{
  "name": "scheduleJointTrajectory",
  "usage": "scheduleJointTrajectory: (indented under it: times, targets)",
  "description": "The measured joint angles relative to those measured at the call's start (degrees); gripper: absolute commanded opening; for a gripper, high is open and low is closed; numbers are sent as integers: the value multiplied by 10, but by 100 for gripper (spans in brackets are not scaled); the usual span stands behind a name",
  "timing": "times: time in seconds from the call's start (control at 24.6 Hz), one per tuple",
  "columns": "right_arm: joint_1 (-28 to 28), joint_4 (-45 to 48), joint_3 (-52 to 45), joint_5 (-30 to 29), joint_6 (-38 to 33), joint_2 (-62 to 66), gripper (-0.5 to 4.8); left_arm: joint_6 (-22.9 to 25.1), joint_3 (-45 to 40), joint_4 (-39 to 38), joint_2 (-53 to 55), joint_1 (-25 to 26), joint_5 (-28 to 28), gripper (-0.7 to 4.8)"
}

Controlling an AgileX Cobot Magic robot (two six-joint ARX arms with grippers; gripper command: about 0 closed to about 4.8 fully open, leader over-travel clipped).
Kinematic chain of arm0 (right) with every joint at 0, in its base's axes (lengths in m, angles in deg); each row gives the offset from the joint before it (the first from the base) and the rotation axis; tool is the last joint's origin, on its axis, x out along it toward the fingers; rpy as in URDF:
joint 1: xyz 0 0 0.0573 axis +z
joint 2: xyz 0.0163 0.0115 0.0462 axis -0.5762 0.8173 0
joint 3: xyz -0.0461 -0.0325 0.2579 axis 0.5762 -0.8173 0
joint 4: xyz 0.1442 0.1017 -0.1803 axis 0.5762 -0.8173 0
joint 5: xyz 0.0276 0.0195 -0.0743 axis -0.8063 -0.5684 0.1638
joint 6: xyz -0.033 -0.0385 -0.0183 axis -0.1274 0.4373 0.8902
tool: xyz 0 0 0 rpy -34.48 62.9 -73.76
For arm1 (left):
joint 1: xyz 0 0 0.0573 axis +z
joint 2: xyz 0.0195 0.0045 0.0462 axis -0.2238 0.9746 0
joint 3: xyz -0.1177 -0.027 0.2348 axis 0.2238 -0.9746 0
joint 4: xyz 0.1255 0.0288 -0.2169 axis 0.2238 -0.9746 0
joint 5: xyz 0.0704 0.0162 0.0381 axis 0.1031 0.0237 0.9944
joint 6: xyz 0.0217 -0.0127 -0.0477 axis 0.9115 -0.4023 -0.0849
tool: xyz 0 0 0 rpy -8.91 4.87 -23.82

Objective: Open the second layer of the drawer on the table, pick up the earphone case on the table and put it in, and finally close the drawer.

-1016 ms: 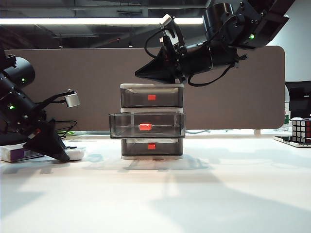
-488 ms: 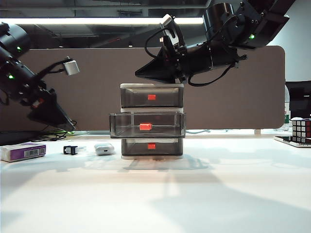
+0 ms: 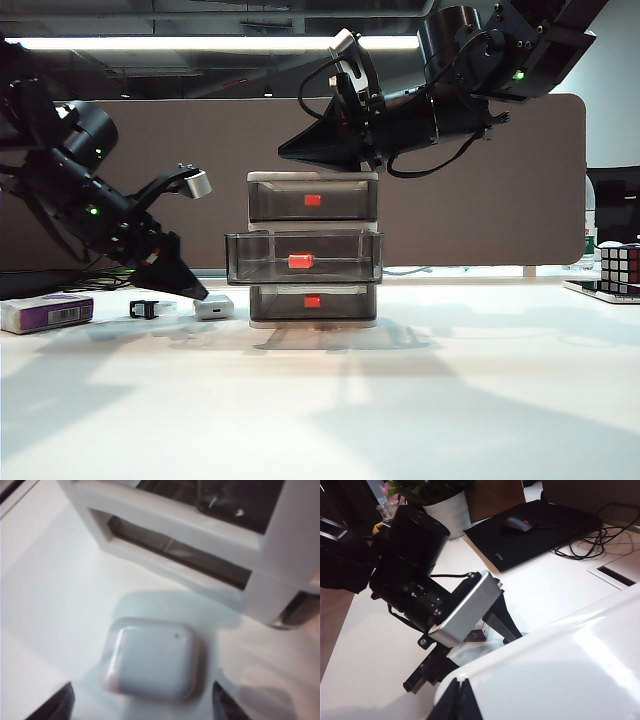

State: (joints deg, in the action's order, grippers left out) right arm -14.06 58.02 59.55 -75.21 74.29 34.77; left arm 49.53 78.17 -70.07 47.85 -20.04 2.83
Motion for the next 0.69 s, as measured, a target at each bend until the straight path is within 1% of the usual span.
scheduleJointTrajectory:
  times: [0.04, 0.24, 0.33, 0.45, 0.69]
  targets:
    - [0, 0, 0, 0, 0, 0, -5, -2, 15, -1, 13, -2, -12, 382]
    - [0, -1, 0, 0, 0, 0, -5, -9, 50, 0, 42, -2, -20, 382]
    - [0, -1, 0, 0, 0, 0, -5, -16, 66, -9, 56, -2, -34, 382]
    - [0, -3, 0, 0, 0, 0, -5, -17, 71, -15, 61, -3, -47, 382]
    - [0, -3, 0, 1, 0, 0, -5, -17, 71, -24, 74, -2, -49, 382]
